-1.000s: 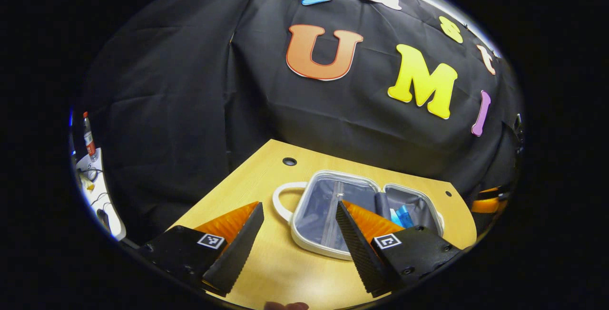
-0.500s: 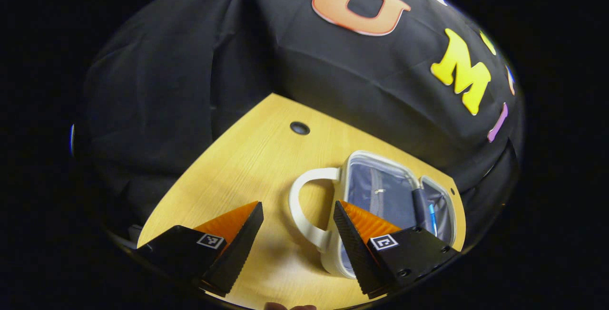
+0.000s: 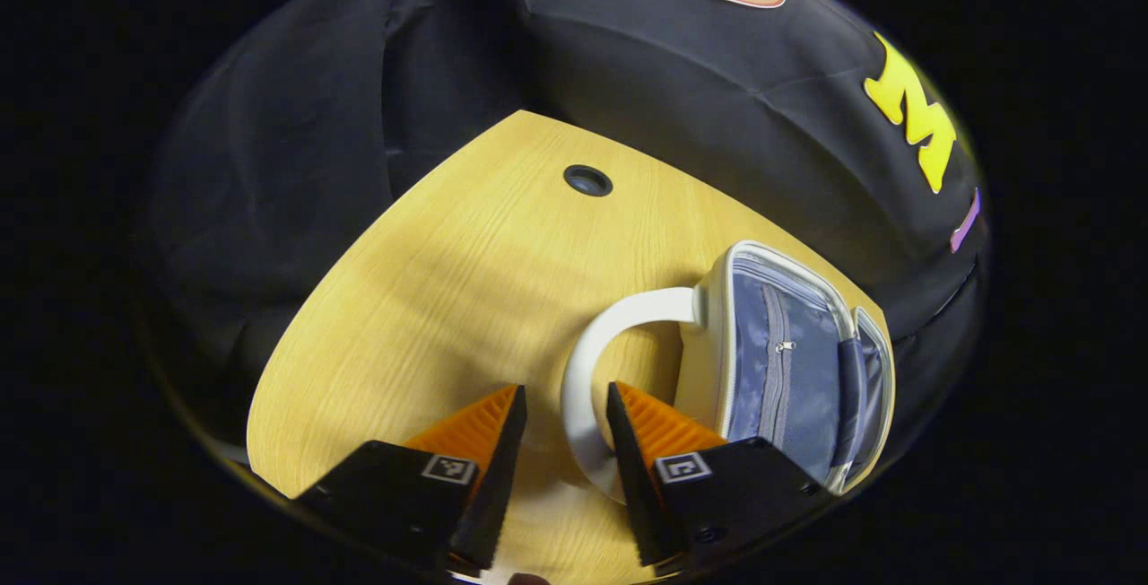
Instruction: First open the suitcase, pack the skin care products into it, and then close the suitcase.
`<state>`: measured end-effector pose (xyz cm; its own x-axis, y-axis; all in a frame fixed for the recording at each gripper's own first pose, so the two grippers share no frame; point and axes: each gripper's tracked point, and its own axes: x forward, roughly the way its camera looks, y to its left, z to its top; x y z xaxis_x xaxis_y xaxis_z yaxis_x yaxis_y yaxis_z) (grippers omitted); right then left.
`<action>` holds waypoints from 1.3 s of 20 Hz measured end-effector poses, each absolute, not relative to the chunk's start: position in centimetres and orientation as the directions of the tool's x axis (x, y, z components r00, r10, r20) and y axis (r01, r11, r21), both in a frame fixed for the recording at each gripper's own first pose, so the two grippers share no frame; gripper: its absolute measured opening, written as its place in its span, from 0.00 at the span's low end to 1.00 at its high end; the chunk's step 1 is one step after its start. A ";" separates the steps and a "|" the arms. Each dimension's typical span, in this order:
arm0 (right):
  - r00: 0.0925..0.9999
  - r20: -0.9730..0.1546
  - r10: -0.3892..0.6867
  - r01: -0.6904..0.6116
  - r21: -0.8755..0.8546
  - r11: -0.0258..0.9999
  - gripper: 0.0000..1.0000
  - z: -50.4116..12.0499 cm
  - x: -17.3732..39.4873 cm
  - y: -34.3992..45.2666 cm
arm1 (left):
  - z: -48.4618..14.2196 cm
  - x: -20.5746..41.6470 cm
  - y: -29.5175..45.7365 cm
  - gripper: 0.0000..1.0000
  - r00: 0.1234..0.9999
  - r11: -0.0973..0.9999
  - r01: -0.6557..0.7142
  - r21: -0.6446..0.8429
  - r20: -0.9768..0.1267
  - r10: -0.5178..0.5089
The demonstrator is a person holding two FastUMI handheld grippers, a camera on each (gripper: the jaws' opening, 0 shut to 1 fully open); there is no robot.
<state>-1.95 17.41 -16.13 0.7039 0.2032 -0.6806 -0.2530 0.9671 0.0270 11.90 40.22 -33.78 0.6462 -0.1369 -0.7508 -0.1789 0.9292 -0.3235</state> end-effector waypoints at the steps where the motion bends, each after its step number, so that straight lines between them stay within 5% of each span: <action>1: 0.704 -0.679 0.208 -0.256 0.031 0.966 0.80 -16.1 -2.0 17.6 | -33.8 12.1 40.0 0.50 0.639 0.931 -0.172 -0.321 -0.756 -0.143; 3: 0.704 -0.677 0.213 -0.265 0.028 0.964 0.80 -16.1 -1.9 17.7 | -33.8 12.1 40.1 0.33 0.633 0.939 -0.170 -0.298 -0.763 -0.127; 7: 0.713 -0.668 0.213 -0.261 0.029 0.965 0.80 -15.9 -1.8 17.4 | -32.0 12.5 40.1 0.20 0.668 0.902 -0.211 -0.377 -0.729 -0.149; 8: 0.718 -0.663 0.213 -0.257 0.033 0.966 0.80 -15.8 -1.7 17.3 | -31.3 12.7 39.9 0.05 0.682 0.884 -0.219 -0.412 -0.713 -0.164; 26: 0.848 -0.497 0.186 -0.162 0.091 0.983 0.80 -10.9 -2.5 11.0 | -8.0 13.0 28.0 0.03 0.889 0.978 -0.025 -0.207 -0.451 -0.073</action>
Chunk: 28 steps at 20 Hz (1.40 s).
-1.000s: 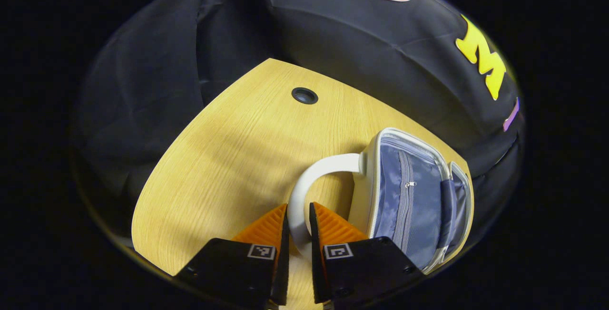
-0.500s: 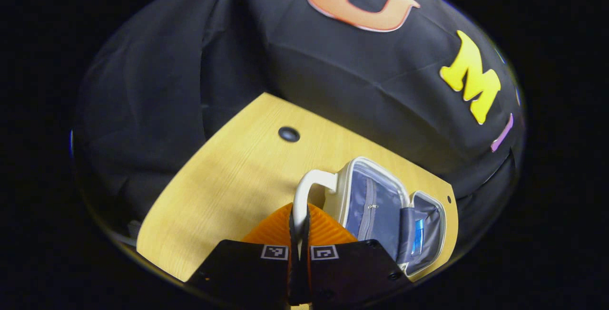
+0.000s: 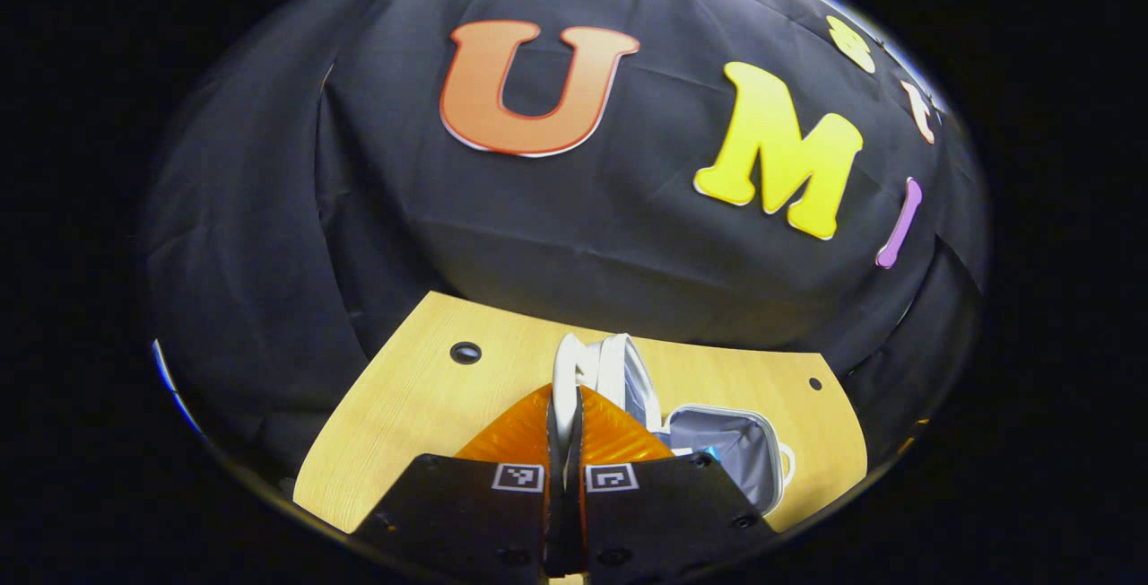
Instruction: First open the suitcase, pack the skin care products into it, and then close the suitcase.
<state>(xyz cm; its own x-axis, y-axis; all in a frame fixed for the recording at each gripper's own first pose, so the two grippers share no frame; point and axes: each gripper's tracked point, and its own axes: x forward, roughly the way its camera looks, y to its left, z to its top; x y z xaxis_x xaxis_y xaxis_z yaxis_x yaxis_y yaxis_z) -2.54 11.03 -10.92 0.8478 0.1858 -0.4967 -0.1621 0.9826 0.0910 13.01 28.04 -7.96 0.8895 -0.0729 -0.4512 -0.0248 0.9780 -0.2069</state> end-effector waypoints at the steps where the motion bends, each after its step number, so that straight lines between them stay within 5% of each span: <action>1: 0.853 -0.490 0.180 -0.153 0.097 0.984 0.81 -10.7 -2.7 10.3 | -6.8 12.6 26.3 0.03 0.893 0.979 -0.012 -0.204 -0.443 -0.082; 9: 0.914 -0.392 0.110 -0.064 0.128 0.990 0.80 -8.6 -3.1 4.3 | -3.7 10.5 13.7 0.03 0.926 0.998 0.055 -0.014 -0.373 -0.057; 13: 0.915 -0.399 0.061 0.012 0.178 0.984 0.80 -9.5 -3.5 1.2 | -5.1 8.9 5.9 0.03 0.918 0.990 0.138 0.012 -0.377 -0.124; 28: 0.868 -0.495 -0.034 0.110 0.126 0.986 0.82 -12.3 -4.2 -8.7 | -21.9 8.6 -10.1 0.03 0.774 0.914 0.377 0.148 -0.593 -0.223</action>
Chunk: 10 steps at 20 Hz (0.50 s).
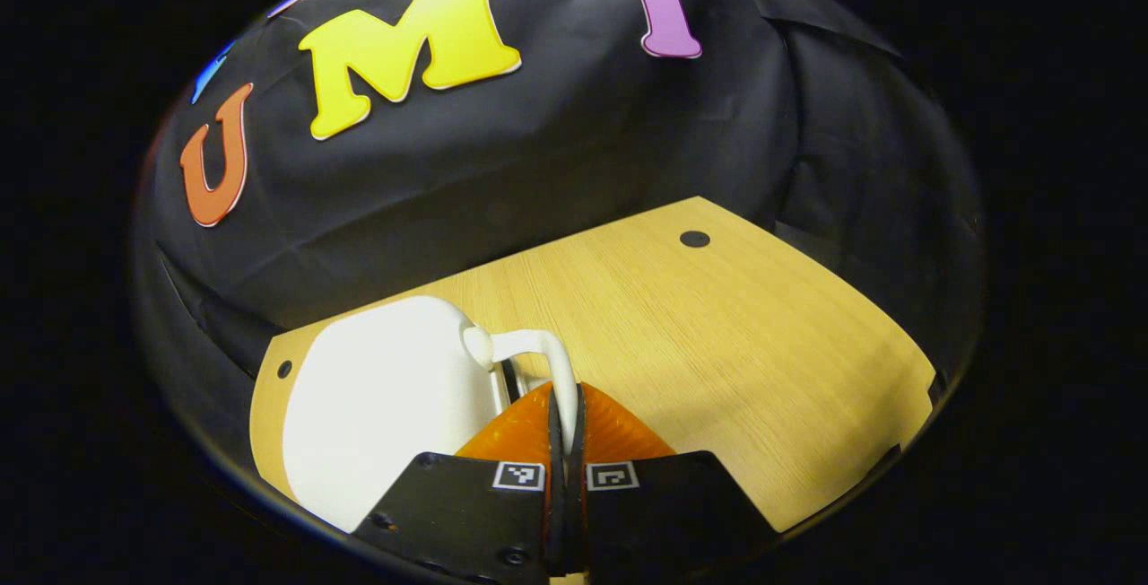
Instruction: First open the suitcase, pack the skin care products into it, and then close the suitcase.
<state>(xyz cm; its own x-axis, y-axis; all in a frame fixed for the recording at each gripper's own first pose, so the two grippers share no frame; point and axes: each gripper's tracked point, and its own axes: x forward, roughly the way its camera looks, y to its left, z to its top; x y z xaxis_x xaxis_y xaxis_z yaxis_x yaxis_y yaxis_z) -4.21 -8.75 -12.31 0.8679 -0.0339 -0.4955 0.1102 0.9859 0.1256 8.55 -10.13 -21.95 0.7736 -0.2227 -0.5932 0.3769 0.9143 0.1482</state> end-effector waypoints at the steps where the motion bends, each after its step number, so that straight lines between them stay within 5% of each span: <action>1: 0.866 -0.498 -0.033 0.108 0.123 0.986 0.77 -12.3 -4.2 -8.9 | -22.6 8.6 -10.0 0.03 0.766 0.918 0.373 0.138 -0.604 -0.220; 7: 0.859 -0.511 -0.028 0.102 0.117 0.988 0.82 -12.7 -4.0 -9.3 | -24.4 7.9 -11.8 0.06 0.756 0.920 0.361 0.150 -0.625 -0.194; 10: 0.868 -0.496 -0.015 0.086 0.121 0.989 0.82 -12.1 -3.6 -8.6 | -24.9 7.1 -12.3 0.22 0.726 0.927 0.364 0.085 -0.649 -0.226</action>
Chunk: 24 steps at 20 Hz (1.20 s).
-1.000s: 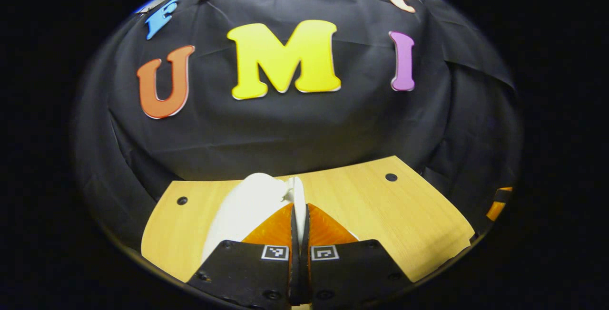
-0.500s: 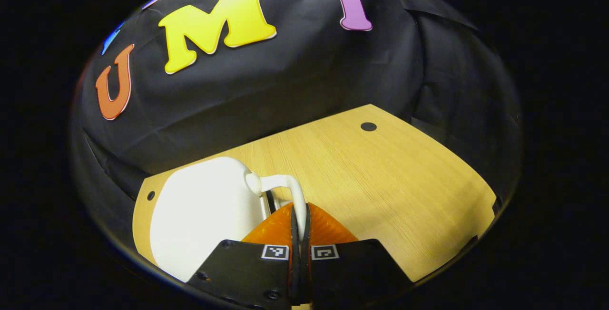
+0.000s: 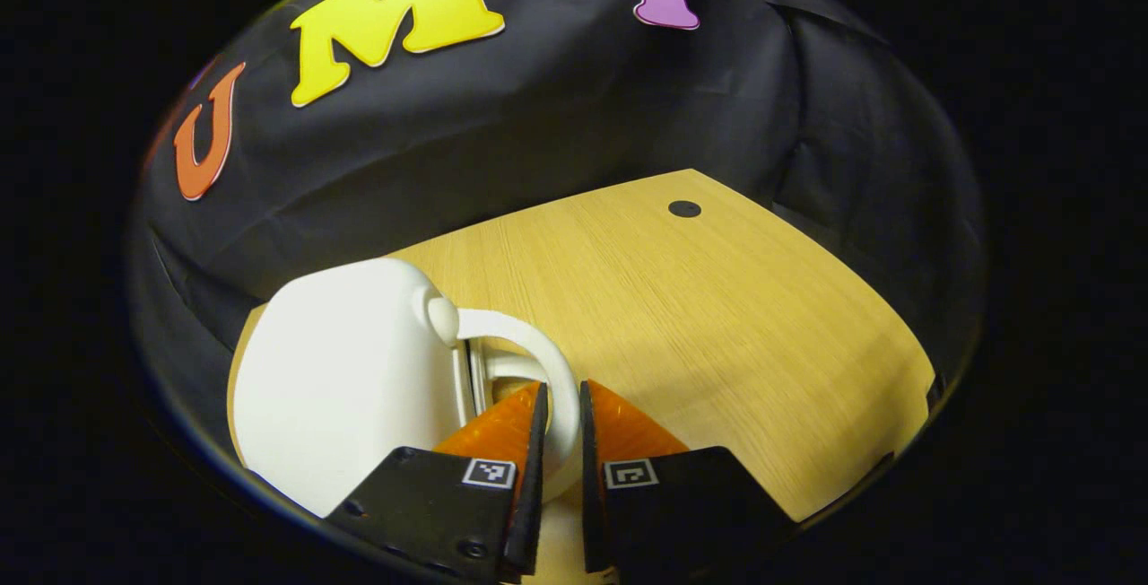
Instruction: First open the suitcase, pack the skin care products into it, and then close the suitcase.
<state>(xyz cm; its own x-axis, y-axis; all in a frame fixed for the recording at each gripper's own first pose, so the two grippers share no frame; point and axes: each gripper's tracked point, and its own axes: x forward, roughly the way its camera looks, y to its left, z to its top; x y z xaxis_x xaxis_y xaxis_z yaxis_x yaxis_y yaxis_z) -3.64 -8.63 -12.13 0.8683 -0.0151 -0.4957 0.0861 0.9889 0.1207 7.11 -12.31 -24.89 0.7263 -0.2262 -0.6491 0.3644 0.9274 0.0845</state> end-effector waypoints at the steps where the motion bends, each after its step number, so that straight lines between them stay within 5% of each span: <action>1: 0.872 -0.490 -0.009 0.077 0.119 0.990 0.82 -11.9 -3.5 -8.3 | -25.0 7.0 -12.5 0.22 0.714 0.930 0.360 0.073 -0.663 -0.224; 3: 0.882 -0.471 0.005 0.054 0.112 0.992 0.82 -11.3 -2.7 -7.4 | -23.1 6.0 -12.5 0.68 0.721 0.934 0.352 0.059 -0.654 -0.231; 4: 0.890 -0.455 0.013 0.041 0.108 0.993 0.82 -10.8 -2.2 -6.9 | -21.5 6.0 -12.6 0.61 0.741 0.938 0.344 0.045 -0.626 -0.242; 5: 0.901 -0.434 0.022 0.026 0.105 0.994 0.78 -10.0 -1.5 -6.2 | -19.8 6.1 -12.3 0.69 0.766 0.943 0.330 0.039 -0.595 -0.243; 6: 0.913 -0.407 0.032 0.011 0.103 0.995 0.78 -9.1 -0.7 -5.5 | -17.6 6.1 -11.7 1.00 0.794 0.950 0.309 0.036 -0.559 -0.237; 15: 0.991 -0.081 0.102 -0.098 0.044 0.994 0.77 1.7 5.5 3.9 | 3.7 6.8 -2.8 0.99 0.990 0.997 0.074 -0.017 -0.115 -0.076; 24: 0.999 -0.010 0.039 -0.039 0.025 0.999 0.81 4.7 6.1 7.6 | 6.9 3.5 0.8 1.00 0.999 0.998 -0.035 -0.055 0.003 0.035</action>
